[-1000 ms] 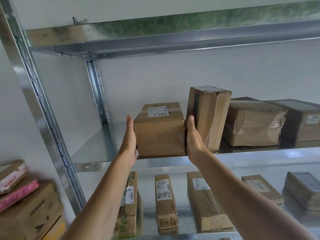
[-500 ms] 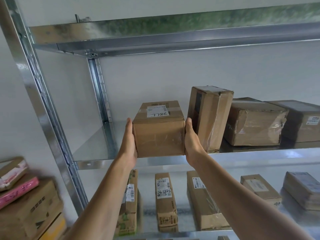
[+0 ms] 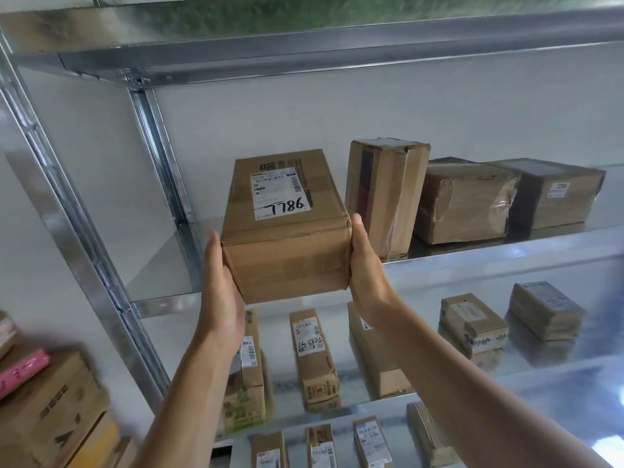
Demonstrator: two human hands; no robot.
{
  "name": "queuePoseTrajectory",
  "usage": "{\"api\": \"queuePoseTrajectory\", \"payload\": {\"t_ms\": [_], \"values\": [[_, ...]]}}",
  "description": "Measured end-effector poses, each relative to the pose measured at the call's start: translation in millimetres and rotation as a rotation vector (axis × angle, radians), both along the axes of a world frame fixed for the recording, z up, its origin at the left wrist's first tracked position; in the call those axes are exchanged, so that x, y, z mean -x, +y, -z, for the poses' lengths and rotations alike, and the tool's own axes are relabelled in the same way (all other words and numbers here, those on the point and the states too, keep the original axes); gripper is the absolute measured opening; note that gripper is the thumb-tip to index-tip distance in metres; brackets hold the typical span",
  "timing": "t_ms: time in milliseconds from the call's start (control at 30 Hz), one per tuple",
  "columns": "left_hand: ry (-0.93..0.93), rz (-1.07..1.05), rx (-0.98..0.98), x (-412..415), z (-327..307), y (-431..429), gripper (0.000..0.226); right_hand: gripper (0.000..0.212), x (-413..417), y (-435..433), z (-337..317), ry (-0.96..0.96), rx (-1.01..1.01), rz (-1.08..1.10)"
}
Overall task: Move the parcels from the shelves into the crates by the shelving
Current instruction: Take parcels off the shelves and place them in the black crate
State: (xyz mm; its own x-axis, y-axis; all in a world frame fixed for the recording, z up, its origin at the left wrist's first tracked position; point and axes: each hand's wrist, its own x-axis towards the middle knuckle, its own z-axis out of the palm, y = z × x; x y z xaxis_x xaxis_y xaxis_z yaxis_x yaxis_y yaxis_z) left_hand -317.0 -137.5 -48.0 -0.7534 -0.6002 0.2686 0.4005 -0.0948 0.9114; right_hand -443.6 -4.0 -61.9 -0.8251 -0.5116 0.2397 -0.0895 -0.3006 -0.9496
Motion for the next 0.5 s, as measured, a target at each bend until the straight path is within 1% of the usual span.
{"api": "queuePoseTrajectory", "payload": {"t_ms": [100, 233, 333, 500], "values": [[0.035, 0.005, 0.008, -16.1, 2.6, 15.6, 0.052, 0.075, -14.1, 13.4, 4.2, 0.034, 0.038, -0.027], [0.072, 0.025, 0.026, -36.4, 10.6, 35.0, 0.061, 0.075, -33.8, 37.9, 10.1, 0.046, 0.047, -0.034], [0.111, 0.058, 0.054, -52.1, 18.1, 56.4, 0.063, 0.083, -49.9, 61.9, 13.9, 0.065, 0.049, -0.051], [0.176, 0.099, 0.075, -74.0, 24.9, 108.1, 0.058, 0.081, -74.6, 115.9, 23.5, 0.128, 0.039, -0.022]]}}
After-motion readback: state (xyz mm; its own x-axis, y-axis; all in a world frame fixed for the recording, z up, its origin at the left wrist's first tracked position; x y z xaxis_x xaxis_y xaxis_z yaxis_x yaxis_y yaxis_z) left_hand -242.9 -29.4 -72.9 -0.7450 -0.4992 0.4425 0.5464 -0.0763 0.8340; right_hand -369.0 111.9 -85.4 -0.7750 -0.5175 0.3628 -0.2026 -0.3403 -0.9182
